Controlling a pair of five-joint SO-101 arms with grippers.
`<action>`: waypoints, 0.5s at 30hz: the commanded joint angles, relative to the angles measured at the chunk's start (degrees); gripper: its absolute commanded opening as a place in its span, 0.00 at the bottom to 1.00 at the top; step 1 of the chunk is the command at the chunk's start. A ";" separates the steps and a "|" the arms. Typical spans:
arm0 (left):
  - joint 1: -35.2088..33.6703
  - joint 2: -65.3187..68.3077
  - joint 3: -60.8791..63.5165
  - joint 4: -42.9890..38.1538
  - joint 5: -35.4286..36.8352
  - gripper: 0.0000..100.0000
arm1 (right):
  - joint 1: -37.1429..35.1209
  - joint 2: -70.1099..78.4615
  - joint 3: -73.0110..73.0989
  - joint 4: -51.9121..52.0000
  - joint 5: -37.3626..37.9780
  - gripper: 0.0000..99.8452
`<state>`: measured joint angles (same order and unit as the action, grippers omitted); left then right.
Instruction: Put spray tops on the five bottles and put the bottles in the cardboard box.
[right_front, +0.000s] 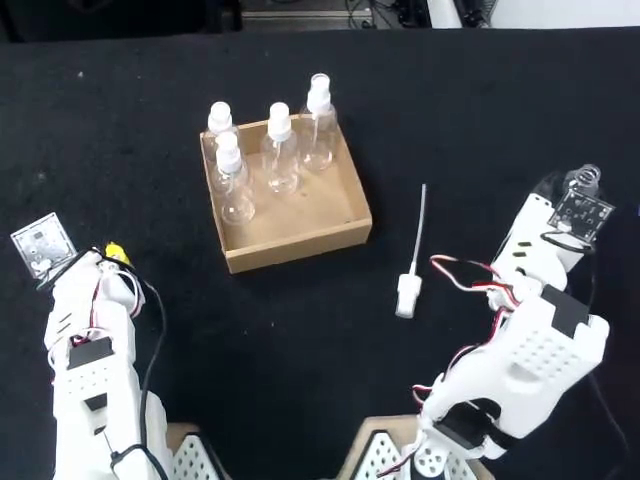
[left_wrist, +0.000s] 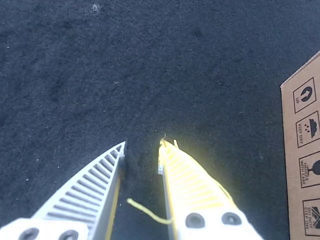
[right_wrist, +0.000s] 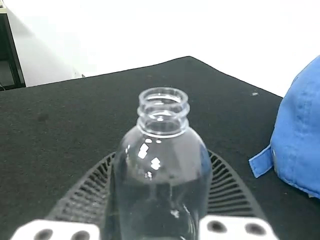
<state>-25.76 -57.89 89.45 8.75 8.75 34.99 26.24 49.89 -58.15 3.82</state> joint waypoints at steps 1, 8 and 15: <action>0.84 -0.88 -0.48 -1.32 -0.70 0.09 | -0.53 -0.48 0.48 -0.70 0.09 0.16; 0.84 -0.88 -0.48 -1.32 -0.70 0.09 | -0.70 -0.48 0.66 -0.70 -0.18 0.31; 0.84 -0.88 -0.48 -1.32 -0.70 0.09 | -1.49 -0.66 0.48 -0.70 0.09 0.30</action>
<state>-25.76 -57.89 89.45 8.75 8.75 34.64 26.42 50.68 -57.98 3.91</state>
